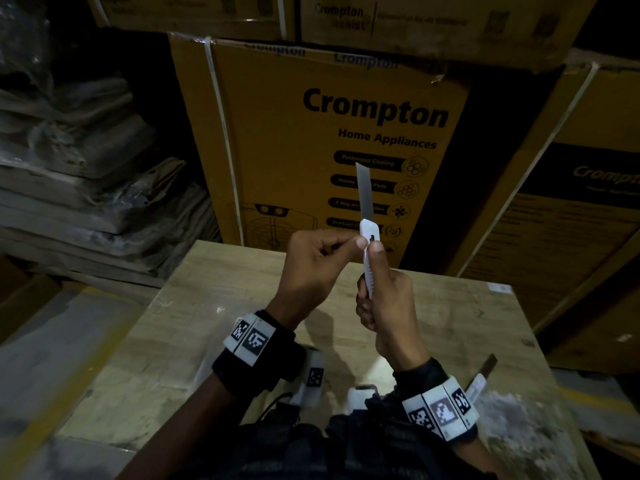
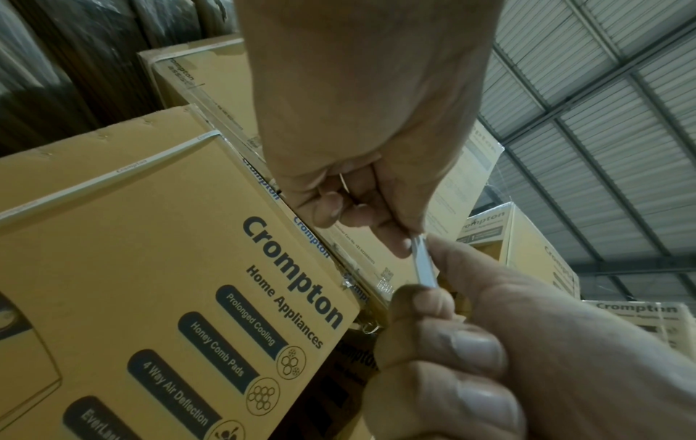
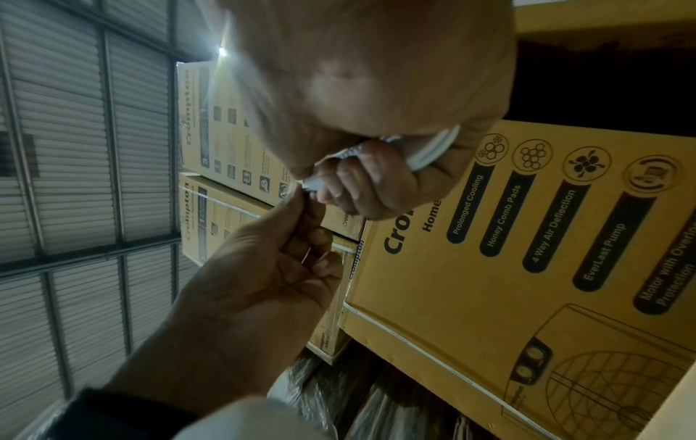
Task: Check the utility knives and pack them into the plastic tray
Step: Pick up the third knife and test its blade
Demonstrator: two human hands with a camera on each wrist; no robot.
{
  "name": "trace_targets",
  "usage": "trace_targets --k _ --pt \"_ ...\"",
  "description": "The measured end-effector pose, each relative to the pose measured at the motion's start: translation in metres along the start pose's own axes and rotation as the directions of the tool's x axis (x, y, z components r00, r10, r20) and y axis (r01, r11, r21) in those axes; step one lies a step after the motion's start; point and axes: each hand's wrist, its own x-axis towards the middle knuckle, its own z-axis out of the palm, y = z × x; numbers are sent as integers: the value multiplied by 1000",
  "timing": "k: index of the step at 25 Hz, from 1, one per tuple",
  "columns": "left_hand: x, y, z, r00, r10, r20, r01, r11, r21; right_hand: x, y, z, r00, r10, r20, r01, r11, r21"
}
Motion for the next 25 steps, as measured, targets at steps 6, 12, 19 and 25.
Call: trace_targets --k 6,12,19,25 --pt "11 17 2 999 -8 -33 7 999 -36 7 -17 2 994 -105 9 105 994 7" --pt "19 21 5 999 4 -46 -5 1000 -28 9 -21 6 988 -132 -75 135 990 42" --pt "19 18 2 1000 -12 1 12 998 -62 -7 -12 10 996 -88 9 87 991 101" --pt "10 5 -3 1000 -26 11 27 996 -90 -18 1 13 998 -57 -17 59 993 102"
